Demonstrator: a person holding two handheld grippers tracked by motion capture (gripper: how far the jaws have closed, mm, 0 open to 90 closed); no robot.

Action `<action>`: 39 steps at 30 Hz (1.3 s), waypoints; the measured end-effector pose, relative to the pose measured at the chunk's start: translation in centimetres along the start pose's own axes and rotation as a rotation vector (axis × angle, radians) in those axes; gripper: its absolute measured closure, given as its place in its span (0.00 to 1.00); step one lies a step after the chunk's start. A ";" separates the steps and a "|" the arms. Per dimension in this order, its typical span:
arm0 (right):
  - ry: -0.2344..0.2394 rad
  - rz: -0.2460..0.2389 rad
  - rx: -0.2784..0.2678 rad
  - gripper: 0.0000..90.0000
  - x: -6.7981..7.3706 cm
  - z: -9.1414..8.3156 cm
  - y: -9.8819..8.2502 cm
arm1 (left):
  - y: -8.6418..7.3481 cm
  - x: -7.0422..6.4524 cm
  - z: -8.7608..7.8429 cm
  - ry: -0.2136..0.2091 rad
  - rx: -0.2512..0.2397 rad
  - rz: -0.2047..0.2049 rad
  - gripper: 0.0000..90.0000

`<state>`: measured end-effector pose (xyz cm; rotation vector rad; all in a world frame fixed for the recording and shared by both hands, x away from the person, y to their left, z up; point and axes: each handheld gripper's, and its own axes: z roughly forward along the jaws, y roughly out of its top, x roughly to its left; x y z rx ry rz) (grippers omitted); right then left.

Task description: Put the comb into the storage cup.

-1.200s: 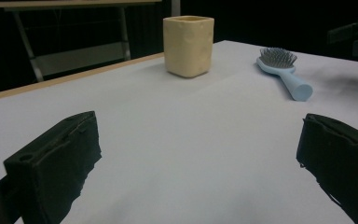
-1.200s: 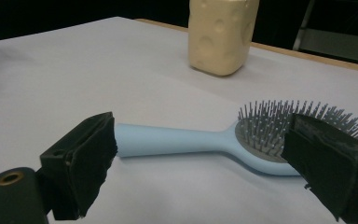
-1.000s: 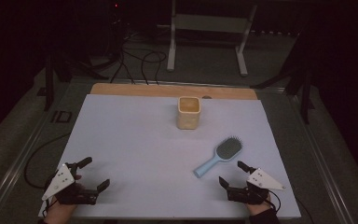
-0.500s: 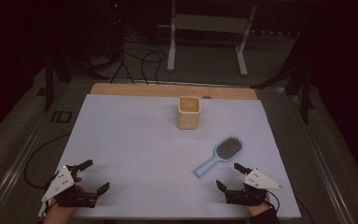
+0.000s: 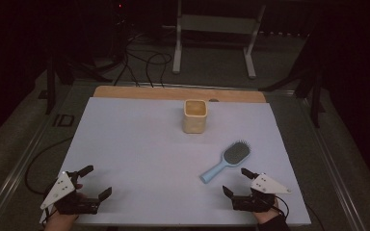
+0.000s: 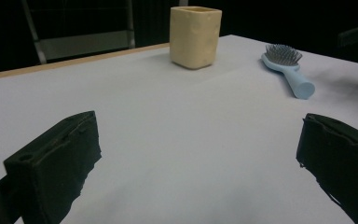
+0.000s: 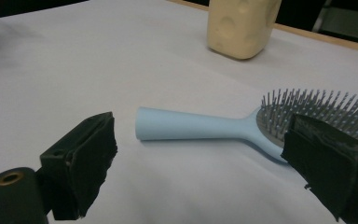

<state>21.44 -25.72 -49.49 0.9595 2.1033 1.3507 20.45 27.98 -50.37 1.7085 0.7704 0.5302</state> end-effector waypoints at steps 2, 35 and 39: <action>-0.003 -0.005 0.001 0.10 0.1 -0.3 0.2 | 0.0 -0.1 0.0 -0.004 0.003 0.005 0.00; 0.004 -0.070 -0.018 0.10 -0.2 -0.2 8.1 | 0.0 -0.4 0.4 -0.032 0.011 0.027 0.00; 0.019 -0.083 -0.013 0.10 0.0 0.5 9.0 | 0.0 -0.4 0.4 -0.036 0.012 0.023 0.00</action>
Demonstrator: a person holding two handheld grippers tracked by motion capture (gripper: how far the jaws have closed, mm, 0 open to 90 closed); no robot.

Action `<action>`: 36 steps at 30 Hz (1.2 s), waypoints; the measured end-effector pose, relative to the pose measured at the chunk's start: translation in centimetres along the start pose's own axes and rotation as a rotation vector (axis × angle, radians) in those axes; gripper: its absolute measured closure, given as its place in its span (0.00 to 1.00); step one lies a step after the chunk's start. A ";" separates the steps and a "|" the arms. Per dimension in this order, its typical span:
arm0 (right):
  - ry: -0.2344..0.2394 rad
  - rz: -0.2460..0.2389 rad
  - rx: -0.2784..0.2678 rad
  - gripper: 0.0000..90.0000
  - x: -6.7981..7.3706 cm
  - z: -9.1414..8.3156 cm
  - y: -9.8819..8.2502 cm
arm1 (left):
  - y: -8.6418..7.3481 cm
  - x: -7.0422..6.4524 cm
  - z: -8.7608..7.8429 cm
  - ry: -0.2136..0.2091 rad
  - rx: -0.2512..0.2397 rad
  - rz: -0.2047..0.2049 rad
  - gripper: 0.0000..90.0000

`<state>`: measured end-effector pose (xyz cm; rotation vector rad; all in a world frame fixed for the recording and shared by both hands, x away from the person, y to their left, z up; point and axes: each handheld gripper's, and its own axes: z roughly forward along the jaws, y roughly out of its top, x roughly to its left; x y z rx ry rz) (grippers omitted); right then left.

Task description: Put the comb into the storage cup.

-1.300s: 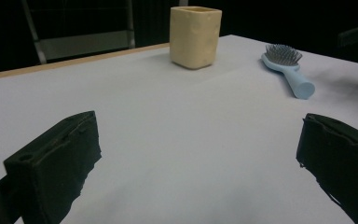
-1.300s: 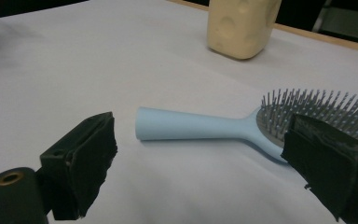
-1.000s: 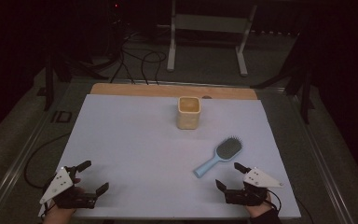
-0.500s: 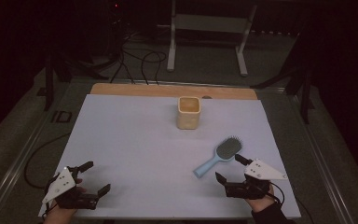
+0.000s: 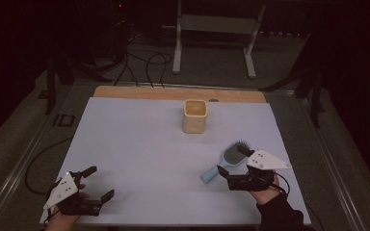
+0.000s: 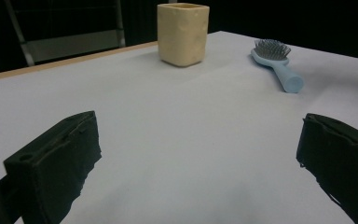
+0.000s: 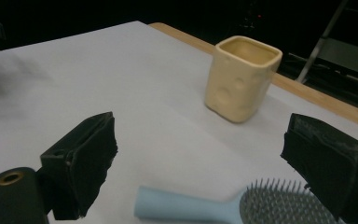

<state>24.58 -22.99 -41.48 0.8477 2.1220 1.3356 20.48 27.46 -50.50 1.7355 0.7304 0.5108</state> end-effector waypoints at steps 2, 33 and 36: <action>0.013 -0.002 0.007 0.10 0.1 0.7 0.6 | 0.0 0.0 0.0 0.002 -0.001 0.004 0.00; 0.136 -0.002 0.112 0.22 1.5 7.9 0.4 | 0.1 0.1 0.5 -0.017 -0.007 0.000 0.00; 0.140 -0.007 0.128 0.25 1.5 8.3 -0.1 | 0.1 0.1 0.5 -0.018 -0.008 -0.001 0.00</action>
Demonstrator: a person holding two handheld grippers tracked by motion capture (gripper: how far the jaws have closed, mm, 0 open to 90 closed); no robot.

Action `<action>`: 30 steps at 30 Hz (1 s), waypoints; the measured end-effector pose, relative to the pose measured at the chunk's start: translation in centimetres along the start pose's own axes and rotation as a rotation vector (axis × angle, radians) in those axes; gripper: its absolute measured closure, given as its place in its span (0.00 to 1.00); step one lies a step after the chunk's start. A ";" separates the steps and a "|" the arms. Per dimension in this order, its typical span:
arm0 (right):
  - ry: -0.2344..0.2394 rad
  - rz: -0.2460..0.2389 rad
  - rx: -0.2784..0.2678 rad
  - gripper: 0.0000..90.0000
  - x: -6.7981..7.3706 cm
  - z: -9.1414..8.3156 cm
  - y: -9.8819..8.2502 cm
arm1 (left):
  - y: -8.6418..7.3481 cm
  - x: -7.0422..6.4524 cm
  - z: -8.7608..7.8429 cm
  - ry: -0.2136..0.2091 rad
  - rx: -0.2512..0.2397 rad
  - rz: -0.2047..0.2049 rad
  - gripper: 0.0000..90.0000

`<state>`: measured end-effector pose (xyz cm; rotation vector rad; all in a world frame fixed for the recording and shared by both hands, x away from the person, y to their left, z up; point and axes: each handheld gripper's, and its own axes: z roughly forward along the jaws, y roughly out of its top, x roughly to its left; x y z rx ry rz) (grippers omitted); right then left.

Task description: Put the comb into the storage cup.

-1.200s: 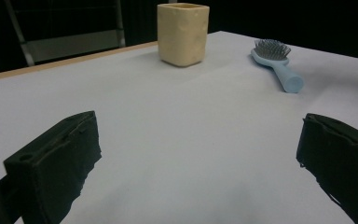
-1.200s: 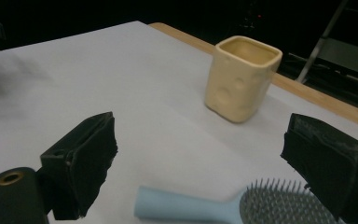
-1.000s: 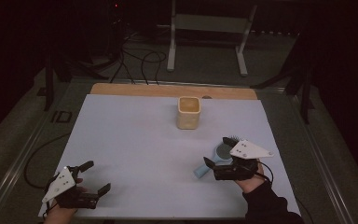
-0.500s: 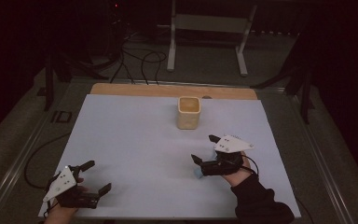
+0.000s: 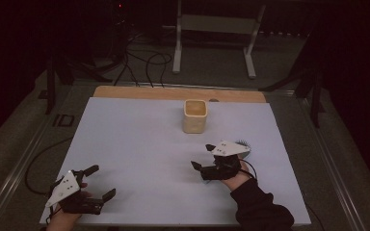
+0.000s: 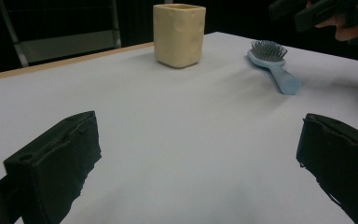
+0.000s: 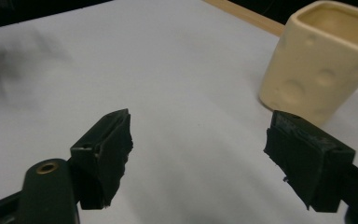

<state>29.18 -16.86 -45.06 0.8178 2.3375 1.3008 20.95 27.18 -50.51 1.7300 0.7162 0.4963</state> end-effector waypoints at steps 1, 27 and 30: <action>0.000 0.000 0.000 0.25 0.0 0.0 0.0 | 0.0 0.0 0.0 0.000 -0.002 -0.001 0.00; -0.066 0.007 0.208 1.00 -0.1 3.2 -2.2 | 0.0 0.1 0.1 -0.004 -0.004 -0.001 0.00; -0.073 0.000 0.228 1.00 -0.1 3.3 -2.2 | 0.0 0.0 0.0 -0.003 -0.005 -0.001 0.00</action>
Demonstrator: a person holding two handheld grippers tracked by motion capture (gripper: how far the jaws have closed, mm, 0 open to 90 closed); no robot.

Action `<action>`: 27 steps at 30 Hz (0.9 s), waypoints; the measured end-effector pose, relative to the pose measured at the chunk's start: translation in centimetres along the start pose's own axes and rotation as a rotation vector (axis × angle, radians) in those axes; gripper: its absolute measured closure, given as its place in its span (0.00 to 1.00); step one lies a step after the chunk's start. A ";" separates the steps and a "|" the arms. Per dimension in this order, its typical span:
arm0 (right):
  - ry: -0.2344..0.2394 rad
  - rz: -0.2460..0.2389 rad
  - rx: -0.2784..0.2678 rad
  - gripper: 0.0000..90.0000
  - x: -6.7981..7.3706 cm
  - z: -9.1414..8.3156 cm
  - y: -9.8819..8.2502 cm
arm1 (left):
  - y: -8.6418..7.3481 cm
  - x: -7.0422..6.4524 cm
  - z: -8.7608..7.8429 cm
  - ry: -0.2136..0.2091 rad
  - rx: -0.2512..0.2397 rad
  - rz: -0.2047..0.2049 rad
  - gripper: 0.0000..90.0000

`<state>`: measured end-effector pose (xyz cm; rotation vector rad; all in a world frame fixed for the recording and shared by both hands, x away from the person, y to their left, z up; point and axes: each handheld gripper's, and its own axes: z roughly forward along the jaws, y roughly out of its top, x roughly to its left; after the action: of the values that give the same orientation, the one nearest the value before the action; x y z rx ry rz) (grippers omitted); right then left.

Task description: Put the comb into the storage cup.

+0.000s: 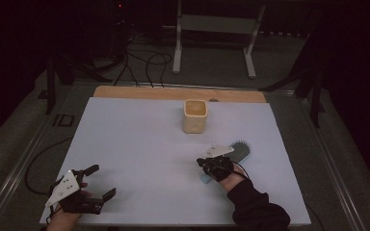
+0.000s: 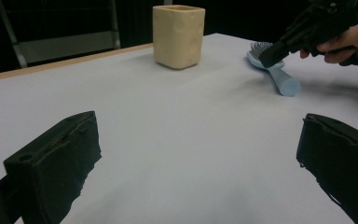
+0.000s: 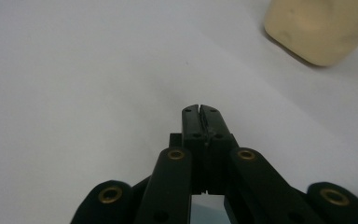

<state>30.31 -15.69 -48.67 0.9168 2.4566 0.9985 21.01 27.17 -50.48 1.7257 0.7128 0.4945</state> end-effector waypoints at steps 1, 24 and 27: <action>0.019 0.013 0.006 1.00 0.0 0.1 -0.1 | 0.0 0.0 0.0 0.000 0.001 -0.001 0.00; 0.052 -0.011 0.132 1.00 0.7 -0.4 -2.3 | 0.0 0.1 0.0 0.000 -0.003 -0.007 0.00; 0.050 -0.005 0.134 1.00 0.8 -0.7 -2.6 | 0.0 0.0 0.0 -0.001 -0.004 -0.007 0.00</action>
<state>28.23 -16.99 -50.10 0.9373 2.5930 0.8742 21.03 27.20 -50.48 1.7188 0.7168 0.4895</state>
